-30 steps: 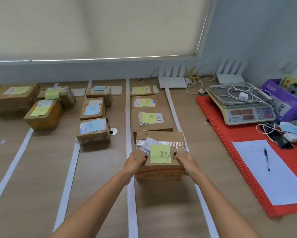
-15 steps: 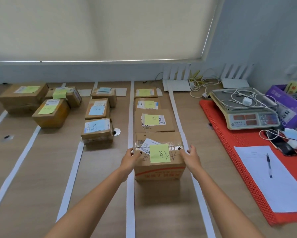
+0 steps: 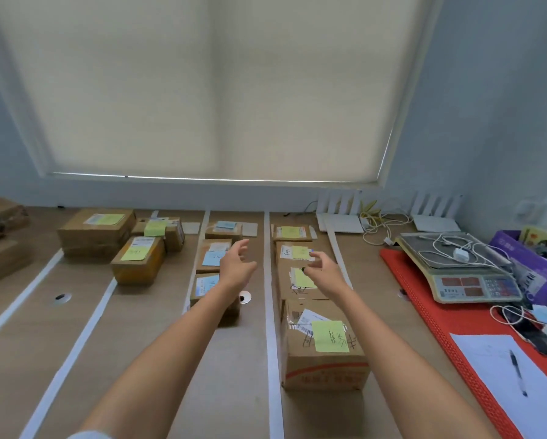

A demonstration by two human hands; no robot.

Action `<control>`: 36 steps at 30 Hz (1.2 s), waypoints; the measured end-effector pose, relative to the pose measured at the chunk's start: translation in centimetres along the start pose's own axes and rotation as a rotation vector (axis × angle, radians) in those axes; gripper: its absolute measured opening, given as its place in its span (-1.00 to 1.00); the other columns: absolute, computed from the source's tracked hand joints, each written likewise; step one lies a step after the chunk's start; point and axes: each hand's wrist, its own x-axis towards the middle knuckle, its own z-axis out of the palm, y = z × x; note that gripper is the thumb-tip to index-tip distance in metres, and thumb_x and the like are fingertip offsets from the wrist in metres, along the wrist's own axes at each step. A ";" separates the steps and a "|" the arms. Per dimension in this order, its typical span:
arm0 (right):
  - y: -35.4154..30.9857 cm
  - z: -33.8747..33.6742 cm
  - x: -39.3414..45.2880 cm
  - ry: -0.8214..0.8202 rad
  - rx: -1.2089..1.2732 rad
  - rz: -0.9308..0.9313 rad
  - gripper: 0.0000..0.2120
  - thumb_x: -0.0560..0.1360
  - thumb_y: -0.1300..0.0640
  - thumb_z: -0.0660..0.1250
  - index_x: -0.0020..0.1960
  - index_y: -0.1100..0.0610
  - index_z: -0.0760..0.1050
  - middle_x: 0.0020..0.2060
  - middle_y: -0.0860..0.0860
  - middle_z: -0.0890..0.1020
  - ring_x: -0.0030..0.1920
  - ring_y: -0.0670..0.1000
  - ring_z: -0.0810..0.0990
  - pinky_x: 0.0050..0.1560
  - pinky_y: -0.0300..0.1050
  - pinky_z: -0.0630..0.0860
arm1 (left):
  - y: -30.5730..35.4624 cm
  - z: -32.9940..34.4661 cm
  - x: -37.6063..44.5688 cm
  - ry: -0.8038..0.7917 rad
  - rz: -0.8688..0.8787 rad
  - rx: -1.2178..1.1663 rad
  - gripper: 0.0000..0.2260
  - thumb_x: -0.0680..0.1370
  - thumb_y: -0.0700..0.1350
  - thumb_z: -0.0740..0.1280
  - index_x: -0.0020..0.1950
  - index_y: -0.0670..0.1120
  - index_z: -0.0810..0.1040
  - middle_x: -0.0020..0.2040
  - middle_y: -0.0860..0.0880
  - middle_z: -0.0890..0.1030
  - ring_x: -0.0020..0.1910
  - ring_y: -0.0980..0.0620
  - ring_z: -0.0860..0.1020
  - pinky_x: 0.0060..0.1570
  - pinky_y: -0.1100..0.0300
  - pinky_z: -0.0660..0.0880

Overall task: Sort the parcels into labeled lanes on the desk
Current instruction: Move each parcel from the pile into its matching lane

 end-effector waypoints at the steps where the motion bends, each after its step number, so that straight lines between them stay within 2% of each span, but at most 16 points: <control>1: -1.5 1.2 0.0 -0.005 -0.002 -0.016 -0.54 0.53 0.15 0.24 0.41 0.08 0.27 0.19 0.06 0.47 0.03 0.01 0.48 -0.19 -0.22 0.41 | 0.3 -1.6 0.3 0.003 0.017 -0.010 -0.47 0.49 -0.35 0.31 0.43 -0.08 0.32 0.35 -0.12 0.43 0.32 -0.09 0.41 0.10 0.16 0.46; 3: -4.4 3.9 0.0 0.004 -0.010 -0.051 -0.54 0.53 0.14 0.24 0.41 0.08 0.28 0.21 0.06 0.48 0.03 0.00 0.49 -0.18 -0.22 0.43 | 0.1 -5.0 0.9 0.020 0.038 -0.025 -0.47 0.49 -0.35 0.30 0.43 -0.07 0.31 0.36 -0.12 0.42 0.33 -0.09 0.40 0.05 0.21 0.50; 6: -8.3 9.0 -0.2 0.039 -0.015 -0.110 -0.56 0.55 0.14 0.22 0.42 0.11 0.28 0.26 0.10 0.48 0.16 0.03 0.47 0.03 -0.16 0.39 | -1.0 -10.7 1.8 0.067 0.072 -0.055 -0.50 0.50 -0.33 0.31 0.41 -0.06 0.32 0.35 -0.11 0.43 0.31 -0.08 0.42 0.07 0.20 0.46; 8: -10.7 13.0 -0.7 0.066 -0.025 -0.144 -0.57 0.57 0.11 0.20 0.42 0.10 0.27 0.29 0.09 0.46 0.19 0.03 0.46 0.02 -0.20 0.39 | -2.4 -14.8 2.2 0.106 0.081 -0.050 -0.53 0.51 -0.30 0.31 0.40 -0.06 0.35 0.36 -0.11 0.42 0.33 -0.09 0.41 0.14 0.13 0.44; 10: -13.0 17.3 -1.4 0.072 -0.010 -0.161 -0.58 0.57 0.09 0.19 0.42 0.08 0.27 0.28 0.07 0.46 0.07 -0.07 0.47 -0.09 -0.29 0.41 | -4.0 -19.3 2.6 0.109 0.088 -0.039 -0.56 0.52 -0.29 0.30 0.38 -0.05 0.38 0.37 -0.10 0.42 0.34 -0.09 0.41 0.14 0.15 0.42; 12: -15.4 21.8 -2.0 0.061 0.029 -0.151 -0.58 0.56 0.10 0.20 0.41 0.06 0.27 0.26 0.07 0.47 0.03 -0.09 0.46 -0.03 -0.21 0.48 | -5.2 -23.9 2.9 0.079 0.101 -0.027 -0.56 0.51 -0.29 0.30 0.37 -0.04 0.40 0.38 -0.09 0.42 0.33 -0.08 0.41 0.13 0.17 0.41; 15: -19.4 28.4 -3.1 0.010 0.078 -0.120 -0.57 0.54 0.14 0.23 0.40 0.08 0.28 0.26 0.08 0.48 0.13 -0.01 0.47 0.10 -0.10 0.47 | -6.7 -30.6 3.2 0.050 0.104 -0.015 -0.49 0.50 -0.31 0.31 0.42 -0.02 0.34 0.39 -0.06 0.41 0.32 -0.07 0.41 0.11 0.19 0.42; 18: -23.0 34.5 -4.0 -0.035 0.136 -0.145 -0.49 0.52 0.18 0.31 0.42 0.09 0.25 0.29 0.08 0.45 0.20 0.01 0.46 0.01 -0.24 0.45 | -7.8 -36.1 3.7 -0.019 0.097 -0.019 -0.37 0.48 -0.32 0.33 0.49 0.01 0.21 0.40 -0.06 0.38 0.34 -0.07 0.39 0.14 0.17 0.45; 20: -24.9 37.6 -4.3 -0.061 0.151 -0.168 -0.46 0.49 0.20 0.36 0.42 0.08 0.26 0.29 0.06 0.46 0.12 -0.08 0.44 -0.18 -0.43 0.44 | -8.8 -38.9 4.1 -0.038 0.081 -0.033 -0.36 0.48 -0.33 0.34 0.49 -0.01 0.19 0.39 -0.09 0.39 0.31 -0.04 0.41 0.15 0.16 0.47; 21: -25.7 38.9 -4.2 -0.072 0.152 -0.177 -0.44 0.48 0.21 0.37 0.42 0.08 0.26 0.29 0.06 0.46 0.10 -0.10 0.43 -0.26 -0.45 0.43 | -9.3 -40.1 4.3 -0.034 0.076 -0.038 -0.36 0.48 -0.32 0.34 0.49 -0.01 0.20 0.38 -0.09 0.40 0.28 -0.01 0.42 0.08 0.23 0.48; 23: -27.1 40.9 -3.8 -0.084 0.164 -0.185 -0.42 0.47 0.23 0.38 0.43 0.09 0.25 0.31 0.09 0.44 0.16 -0.05 0.45 -0.13 -0.36 0.49 | -10.4 -42.2 5.0 -0.016 0.067 -0.043 -0.39 0.48 -0.32 0.34 0.47 -0.01 0.23 0.37 -0.08 0.41 0.29 -0.02 0.41 -0.01 0.33 0.43; 26: -28.7 43.2 -2.5 -0.074 0.165 -0.185 -0.41 0.47 0.27 0.37 0.43 0.11 0.25 0.32 0.14 0.43 0.27 0.09 0.46 0.19 -0.05 0.52 | -11.9 -44.9 6.2 0.010 0.035 -0.086 -0.41 0.48 -0.30 0.34 0.46 -0.02 0.25 0.37 -0.08 0.41 0.34 -0.07 0.39 0.09 0.20 0.42; 28: -29.4 45.3 -1.5 -0.063 0.137 -0.204 -0.40 0.46 0.28 0.38 0.44 0.11 0.26 0.32 0.14 0.42 0.29 0.11 0.44 0.24 0.03 0.49 | -13.5 -46.5 7.0 0.009 0.017 -0.095 -0.42 0.48 -0.31 0.34 0.45 0.00 0.26 0.37 -0.08 0.40 0.35 -0.08 0.37 0.17 0.12 0.41; 30: -30.0 48.0 -0.8 -0.054 0.145 -0.214 -0.40 0.45 0.28 0.39 0.44 0.10 0.27 0.32 0.13 0.43 0.30 0.11 0.44 0.24 0.02 0.49 | -15.5 -48.4 7.8 0.002 -0.003 -0.093 -0.43 0.48 -0.32 0.33 0.43 0.01 0.28 0.37 -0.08 0.39 0.35 -0.08 0.36 0.18 0.12 0.42; 33: -30.5 53.1 0.0 -0.109 0.106 -0.199 -0.41 0.44 0.26 0.39 0.42 0.11 0.29 0.30 0.12 0.45 0.28 0.08 0.44 0.13 -0.13 0.46 | -19.0 -51.9 9.2 0.017 -0.059 -0.095 -0.45 0.48 -0.33 0.31 0.42 0.00 0.30 0.38 -0.09 0.39 0.35 -0.08 0.36 0.17 0.13 0.40; 36: -31.2 58.4 0.9 -0.167 0.097 -0.166 -0.46 0.44 0.26 0.40 0.38 0.15 0.33 0.28 0.15 0.47 0.21 0.06 0.47 0.11 -0.15 0.46 | -22.6 -56.0 10.8 0.007 -0.100 -0.120 -0.44 0.48 -0.35 0.29 0.44 -0.03 0.29 0.38 -0.12 0.38 0.35 -0.09 0.36 0.24 0.09 0.38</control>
